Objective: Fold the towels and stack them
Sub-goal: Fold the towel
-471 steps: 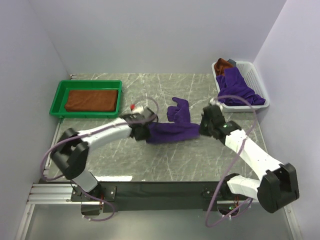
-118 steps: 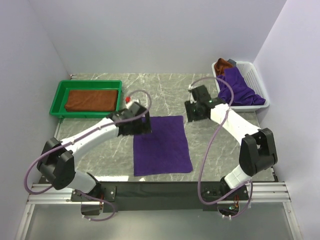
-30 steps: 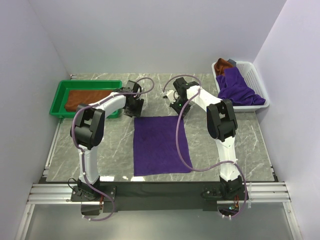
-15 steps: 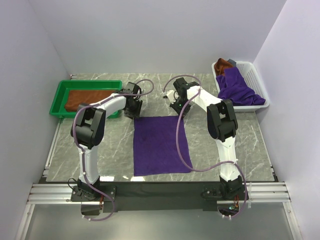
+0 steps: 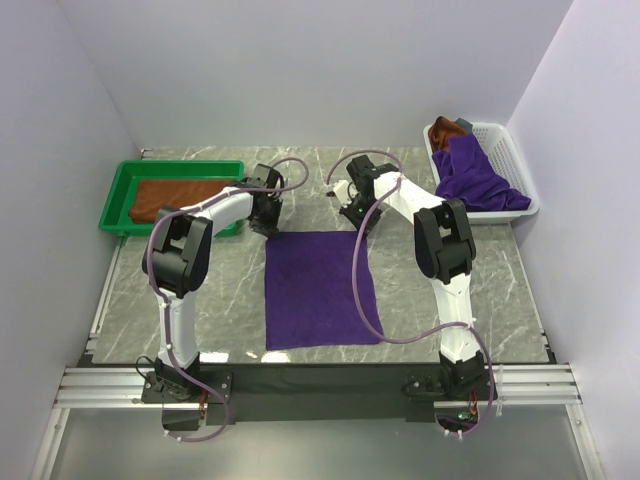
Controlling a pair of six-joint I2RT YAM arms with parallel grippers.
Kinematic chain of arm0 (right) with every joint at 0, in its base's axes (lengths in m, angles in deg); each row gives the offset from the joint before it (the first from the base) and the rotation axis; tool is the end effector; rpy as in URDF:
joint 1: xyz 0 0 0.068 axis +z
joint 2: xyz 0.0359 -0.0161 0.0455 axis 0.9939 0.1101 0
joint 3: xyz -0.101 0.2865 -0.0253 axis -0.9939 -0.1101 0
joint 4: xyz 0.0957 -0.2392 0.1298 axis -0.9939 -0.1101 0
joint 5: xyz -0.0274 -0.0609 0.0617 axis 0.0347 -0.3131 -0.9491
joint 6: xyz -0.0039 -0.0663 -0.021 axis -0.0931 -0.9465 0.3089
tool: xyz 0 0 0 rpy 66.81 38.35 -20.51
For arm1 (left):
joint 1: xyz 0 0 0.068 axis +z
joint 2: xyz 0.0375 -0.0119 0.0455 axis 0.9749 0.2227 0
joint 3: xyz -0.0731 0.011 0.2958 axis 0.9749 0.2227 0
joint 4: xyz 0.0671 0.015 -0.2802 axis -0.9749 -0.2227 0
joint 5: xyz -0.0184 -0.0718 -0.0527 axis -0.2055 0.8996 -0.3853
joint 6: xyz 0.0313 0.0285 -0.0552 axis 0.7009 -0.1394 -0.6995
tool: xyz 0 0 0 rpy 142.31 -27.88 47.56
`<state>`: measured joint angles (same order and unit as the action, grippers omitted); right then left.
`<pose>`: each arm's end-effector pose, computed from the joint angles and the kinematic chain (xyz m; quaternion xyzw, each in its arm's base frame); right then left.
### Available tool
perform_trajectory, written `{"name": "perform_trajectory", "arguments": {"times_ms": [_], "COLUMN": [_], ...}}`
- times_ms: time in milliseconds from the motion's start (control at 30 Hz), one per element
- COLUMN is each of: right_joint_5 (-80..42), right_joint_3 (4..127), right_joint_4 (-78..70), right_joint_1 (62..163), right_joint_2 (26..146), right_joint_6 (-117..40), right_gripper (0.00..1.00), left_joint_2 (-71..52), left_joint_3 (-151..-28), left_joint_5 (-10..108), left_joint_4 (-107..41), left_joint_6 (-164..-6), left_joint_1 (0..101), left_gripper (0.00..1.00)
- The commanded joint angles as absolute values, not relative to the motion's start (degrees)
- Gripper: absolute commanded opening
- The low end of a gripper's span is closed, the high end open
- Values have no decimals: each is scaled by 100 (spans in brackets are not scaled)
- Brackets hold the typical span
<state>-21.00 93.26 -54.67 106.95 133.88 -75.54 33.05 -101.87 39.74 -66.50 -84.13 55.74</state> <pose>0.4639 0.2097 0.1547 -0.4523 0.8806 0.0767 0.1182 0.4428 -0.1726 0.1569 0.0897 0.9722 -0.0517 0.2102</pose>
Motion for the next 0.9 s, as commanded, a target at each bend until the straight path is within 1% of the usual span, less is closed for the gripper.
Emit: {"name": "perform_trajectory", "arguments": {"times_ms": [0, 233, 567, 700, 867], "right_joint_5": [-2067, -1864, -1680, -1346, -1143], "right_joint_3": [9118, 9136, 9452, 9268, 9452], "right_joint_4": [-5368, -4929, -4498, -3919, -3575], "right_joint_1": [10723, 10583, 10416, 10381, 10346], "right_joint_2": [13479, 13225, 12952, 12750, 12723], "right_joint_6": [-7499, -7323, -7226, -7209, -7208], "right_gripper": [0, 0, 0, 0, 0], "left_joint_2": [3766, 3546, 3397, 3344, 3344], "left_joint_3": [-9927, -10252, -10841, -10955, -11193], "left_joint_5": [3887, 3641, 3684, 3641, 3483], "left_joint_4": [-6697, -6591, -6371, -6125, -5695], "left_joint_6": [-8396, -8238, -8132, -8097, -8044], "left_joint_1": [5604, 5612, 5621, 5621, 5656], "left_gripper": [1, 1, 1, 1, 1]}}
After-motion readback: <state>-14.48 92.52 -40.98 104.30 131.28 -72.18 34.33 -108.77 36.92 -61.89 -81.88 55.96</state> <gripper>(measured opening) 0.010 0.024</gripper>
